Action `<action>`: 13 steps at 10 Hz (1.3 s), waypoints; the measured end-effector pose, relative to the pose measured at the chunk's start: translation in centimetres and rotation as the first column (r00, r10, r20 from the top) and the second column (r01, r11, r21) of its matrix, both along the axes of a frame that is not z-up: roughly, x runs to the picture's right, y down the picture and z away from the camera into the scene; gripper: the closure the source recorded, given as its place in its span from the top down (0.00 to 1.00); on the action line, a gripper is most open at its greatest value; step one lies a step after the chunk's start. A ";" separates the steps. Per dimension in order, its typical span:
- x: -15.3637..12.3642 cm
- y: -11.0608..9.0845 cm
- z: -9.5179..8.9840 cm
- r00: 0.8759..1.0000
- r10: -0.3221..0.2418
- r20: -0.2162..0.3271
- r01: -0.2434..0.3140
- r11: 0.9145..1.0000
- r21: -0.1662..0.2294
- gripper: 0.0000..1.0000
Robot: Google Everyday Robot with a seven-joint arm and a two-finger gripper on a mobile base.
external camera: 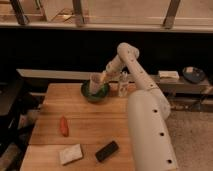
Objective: Place the ceramic cup in the ceramic bowl
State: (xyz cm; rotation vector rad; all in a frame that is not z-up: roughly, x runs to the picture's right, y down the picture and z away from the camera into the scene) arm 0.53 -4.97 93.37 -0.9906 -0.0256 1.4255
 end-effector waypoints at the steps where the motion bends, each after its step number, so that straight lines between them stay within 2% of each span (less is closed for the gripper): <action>1: 0.4 -0.4 -0.3 1.000 0.003 -0.007 -0.003 1.000 0.007 0.56; 2: 0.7 -0.6 -0.5 1.000 0.003 -0.013 -0.003 1.000 0.011 0.64; 3: 0.9 -0.7 -0.6 1.000 0.003 -0.016 -0.003 1.000 0.012 0.69; 4: 1.3 -0.9 -0.9 1.000 -0.001 -0.023 0.001 1.000 0.016 0.80; 8: 1.2 -1.4 -1.7 1.000 -0.012 -0.023 0.013 1.000 0.024 0.80; 10: 1.3 -2.8 -2.7 1.000 -0.002 -0.012 0.003 0.999 0.054 0.80; 12: 1.0 -5.1 -4.8 0.999 0.038 0.031 -0.041 0.994 0.106 0.80; 13: 1.2 -5.3 -5.0 0.998 0.044 0.034 -0.048 0.993 0.111 0.80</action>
